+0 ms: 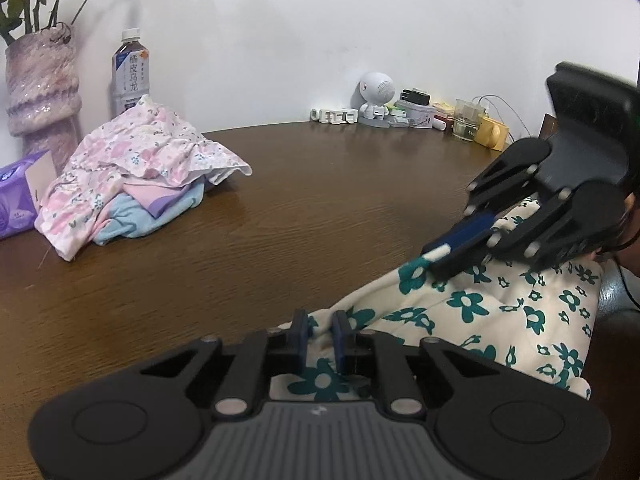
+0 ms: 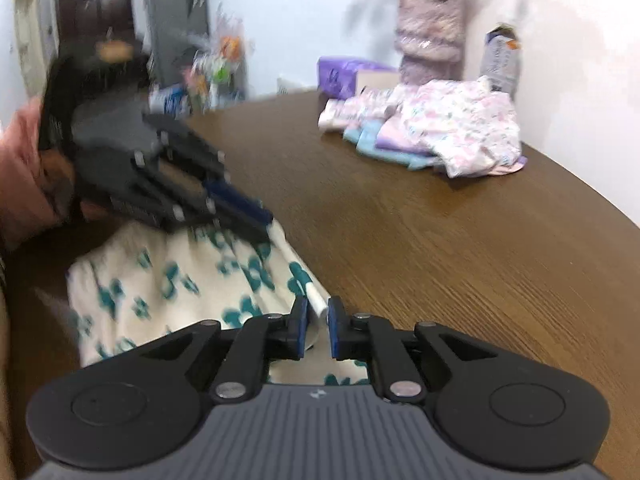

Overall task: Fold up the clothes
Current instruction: 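Keep pinching the dress with both tools and lay the fold down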

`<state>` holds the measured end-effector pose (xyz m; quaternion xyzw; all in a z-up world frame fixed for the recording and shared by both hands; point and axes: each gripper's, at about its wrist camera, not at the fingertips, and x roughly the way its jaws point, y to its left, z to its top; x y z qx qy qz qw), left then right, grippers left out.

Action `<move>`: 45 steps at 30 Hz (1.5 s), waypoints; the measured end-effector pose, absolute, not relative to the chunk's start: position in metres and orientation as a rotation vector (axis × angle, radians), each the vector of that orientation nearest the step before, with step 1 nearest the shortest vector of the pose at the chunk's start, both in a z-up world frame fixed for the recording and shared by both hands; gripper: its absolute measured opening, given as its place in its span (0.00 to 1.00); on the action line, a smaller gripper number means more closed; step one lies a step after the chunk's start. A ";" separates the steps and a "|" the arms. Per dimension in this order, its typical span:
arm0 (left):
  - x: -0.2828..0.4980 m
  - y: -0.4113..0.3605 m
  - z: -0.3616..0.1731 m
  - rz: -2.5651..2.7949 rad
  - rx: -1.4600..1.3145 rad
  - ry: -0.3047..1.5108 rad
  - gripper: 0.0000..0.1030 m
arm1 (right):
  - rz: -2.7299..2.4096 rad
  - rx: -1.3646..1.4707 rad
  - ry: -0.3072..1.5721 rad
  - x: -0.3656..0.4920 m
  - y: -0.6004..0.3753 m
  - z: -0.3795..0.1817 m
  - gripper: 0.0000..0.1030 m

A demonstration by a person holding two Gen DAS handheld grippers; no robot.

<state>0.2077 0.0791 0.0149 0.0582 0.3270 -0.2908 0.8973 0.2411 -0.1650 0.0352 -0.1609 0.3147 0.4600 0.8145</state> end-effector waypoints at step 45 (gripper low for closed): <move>0.174 0.082 0.015 -0.602 0.111 0.652 0.11 | 0.861 -0.304 0.666 0.184 -0.127 0.033 0.09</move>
